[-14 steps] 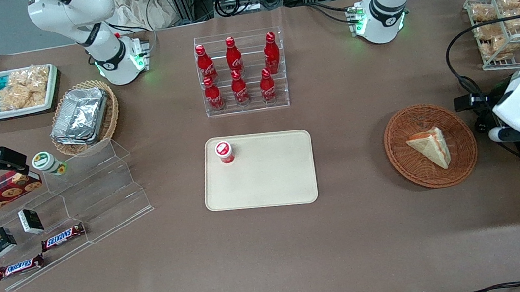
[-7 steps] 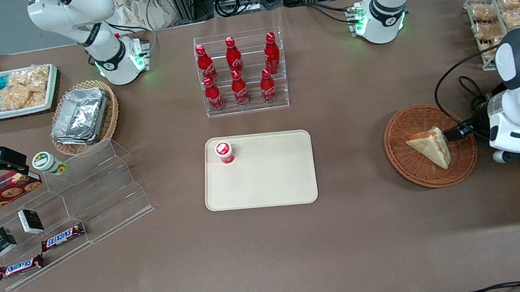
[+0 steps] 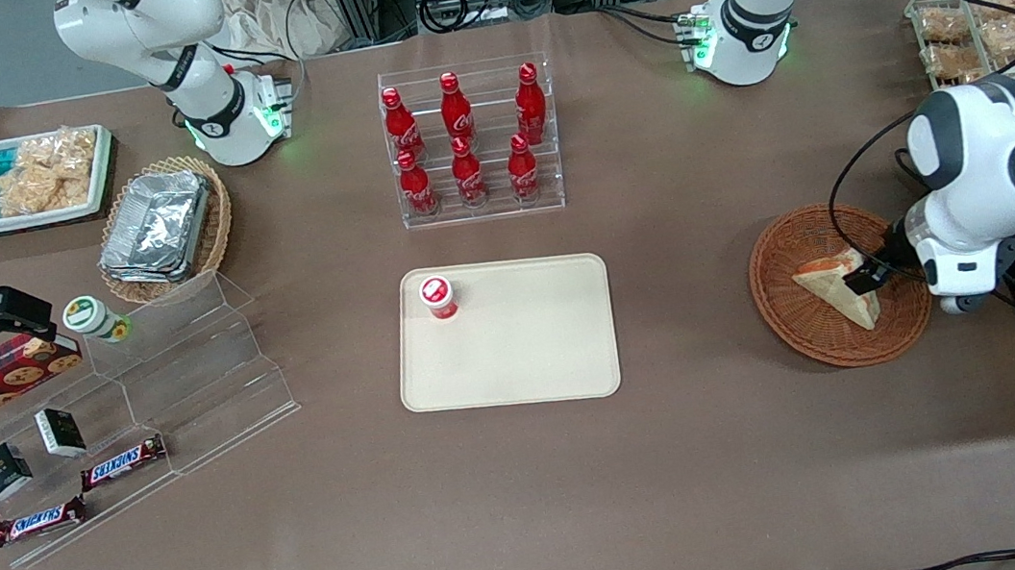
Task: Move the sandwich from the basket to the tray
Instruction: 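Lower the left gripper and close it on the wrapped sandwich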
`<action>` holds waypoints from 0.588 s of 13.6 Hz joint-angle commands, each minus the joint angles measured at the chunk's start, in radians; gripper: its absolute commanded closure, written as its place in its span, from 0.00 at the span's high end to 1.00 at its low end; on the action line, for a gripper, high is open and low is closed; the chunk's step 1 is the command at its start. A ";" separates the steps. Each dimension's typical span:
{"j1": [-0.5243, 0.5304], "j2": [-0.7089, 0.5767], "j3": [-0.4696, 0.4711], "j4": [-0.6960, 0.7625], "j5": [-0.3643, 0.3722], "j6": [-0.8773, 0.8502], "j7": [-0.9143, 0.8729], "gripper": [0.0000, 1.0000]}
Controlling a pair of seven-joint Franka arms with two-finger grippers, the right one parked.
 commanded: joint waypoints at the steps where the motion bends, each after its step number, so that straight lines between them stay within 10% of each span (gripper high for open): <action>1: 0.002 -0.008 -0.002 -0.045 0.017 0.037 -0.037 1.00; 8: 0.004 0.064 -0.001 -0.033 0.019 0.057 -0.102 0.89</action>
